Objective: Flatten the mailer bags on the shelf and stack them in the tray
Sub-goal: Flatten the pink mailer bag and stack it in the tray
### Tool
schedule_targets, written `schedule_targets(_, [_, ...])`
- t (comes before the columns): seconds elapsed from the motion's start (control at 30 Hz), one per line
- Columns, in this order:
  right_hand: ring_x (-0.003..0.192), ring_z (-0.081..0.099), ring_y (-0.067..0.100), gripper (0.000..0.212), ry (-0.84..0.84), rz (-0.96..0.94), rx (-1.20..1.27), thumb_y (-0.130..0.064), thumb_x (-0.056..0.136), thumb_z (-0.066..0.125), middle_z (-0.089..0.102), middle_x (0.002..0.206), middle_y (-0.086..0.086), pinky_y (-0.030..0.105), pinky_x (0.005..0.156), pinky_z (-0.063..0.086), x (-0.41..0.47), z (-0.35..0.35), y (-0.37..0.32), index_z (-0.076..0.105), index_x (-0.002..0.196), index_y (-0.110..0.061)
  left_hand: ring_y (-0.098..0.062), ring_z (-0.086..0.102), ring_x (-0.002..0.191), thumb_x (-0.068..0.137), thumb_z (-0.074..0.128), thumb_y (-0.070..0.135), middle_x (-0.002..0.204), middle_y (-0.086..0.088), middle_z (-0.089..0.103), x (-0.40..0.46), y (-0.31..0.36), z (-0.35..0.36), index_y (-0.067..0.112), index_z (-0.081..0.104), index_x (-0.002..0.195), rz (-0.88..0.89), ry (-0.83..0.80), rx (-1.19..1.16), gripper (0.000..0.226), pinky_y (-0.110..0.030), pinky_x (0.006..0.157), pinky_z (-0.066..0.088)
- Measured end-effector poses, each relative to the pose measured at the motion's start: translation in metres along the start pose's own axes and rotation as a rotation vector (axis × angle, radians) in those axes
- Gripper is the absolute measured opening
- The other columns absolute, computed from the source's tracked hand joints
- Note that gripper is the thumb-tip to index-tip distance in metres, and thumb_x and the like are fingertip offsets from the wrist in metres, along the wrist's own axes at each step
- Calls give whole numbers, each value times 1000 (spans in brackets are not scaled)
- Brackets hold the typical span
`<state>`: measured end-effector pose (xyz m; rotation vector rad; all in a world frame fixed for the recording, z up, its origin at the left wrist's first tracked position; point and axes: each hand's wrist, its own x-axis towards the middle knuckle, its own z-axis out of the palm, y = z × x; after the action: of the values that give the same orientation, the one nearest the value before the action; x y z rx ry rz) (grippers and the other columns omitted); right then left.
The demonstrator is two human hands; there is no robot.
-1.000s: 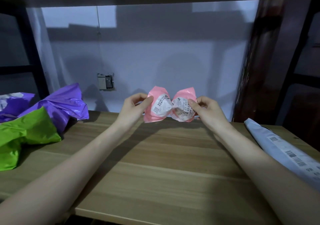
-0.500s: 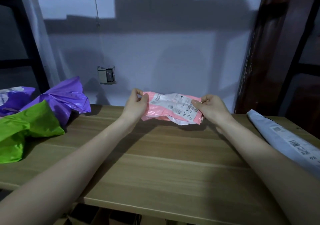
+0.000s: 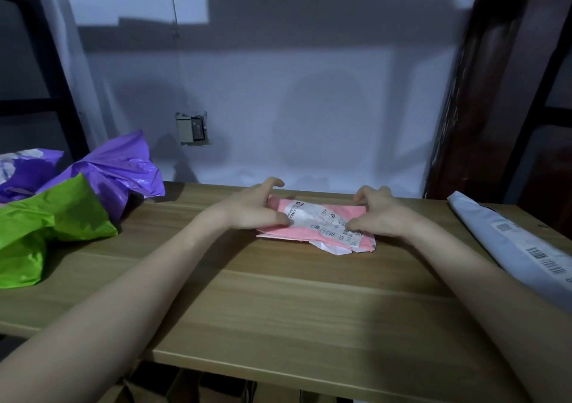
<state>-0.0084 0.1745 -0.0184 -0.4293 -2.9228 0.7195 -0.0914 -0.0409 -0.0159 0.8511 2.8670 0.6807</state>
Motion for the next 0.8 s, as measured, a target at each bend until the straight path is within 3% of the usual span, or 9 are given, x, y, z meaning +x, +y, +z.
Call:
schedule_targets(0.07, [123, 34, 26, 51, 79, -68, -36, -18, 80, 63, 35, 127, 9, 31, 96, 36, -3, 1, -3, 44, 127, -19, -24, 36, 128, 80, 63, 48, 136, -2, 33, -1, -2, -1, 37, 16, 144, 15, -74, 84, 81, -39, 104, 34])
schedule_targets(0.13, [127, 28, 23, 45, 168, -178, -2, -18, 86, 55, 35, 130, 8, 30, 99, 31, -7, 3, -8, 44, 130, -18, -23, 22, 136, 81, 59, 52, 141, 3, 23, -3, -1, 0, 38, 12, 146, 30, -77, 138, 81, -43, 110, 27])
schedule_targets(0.23, [132, 27, 17, 40, 229, -332, 32, -20, 94, 43, 37, 137, 3, 28, 102, 27, -11, 9, -15, 44, 133, -15, -19, 17, 141, 87, 43, 50, 151, 7, 17, -3, 6, 6, 34, 17, 147, 121, 80, 187, 67, -40, 112, 21])
schedule_targets(0.33, [140, 21, 17, 45, 172, -394, -67, -23, 99, 31, 29, 152, 3, 28, 111, 19, -11, 18, -20, 35, 143, -12, -13, 10, 146, 101, 27, 32, 158, 3, 17, -1, 12, 19, 21, 22, 149, 302, 237, 252, 50, -33, 117, 8])
schedule_targets(0.43, [147, 7, 13, 50, 36, -386, -196, -30, 101, 23, 11, 159, -1, 37, 117, 7, -9, 31, -20, 22, 148, -16, -8, -4, 146, 103, 21, 32, 159, 6, 5, 1, 13, 32, 20, 12, 151, 403, 42, 289, 51, -27, 116, -4])
schedule_targets(0.53, [147, -5, 11, 56, -106, -355, -255, -38, 100, 16, -2, 160, -3, 42, 118, -2, -7, 40, -15, 6, 151, -16, -5, -7, 145, 103, 17, 33, 159, 5, -3, 3, 11, 39, 19, 2, 151, 366, -124, 209, 52, -24, 116, -6])
schedule_targets(0.8, [145, -14, 10, 56, -229, -299, -349, -36, 101, 9, -15, 158, 0, 43, 119, -7, -9, 39, -17, -8, 150, -13, -4, -10, 144, 103, 15, 35, 159, 4, -8, 7, 9, 41, 19, -3, 151, 306, -225, 243, 53, -26, 117, -10])
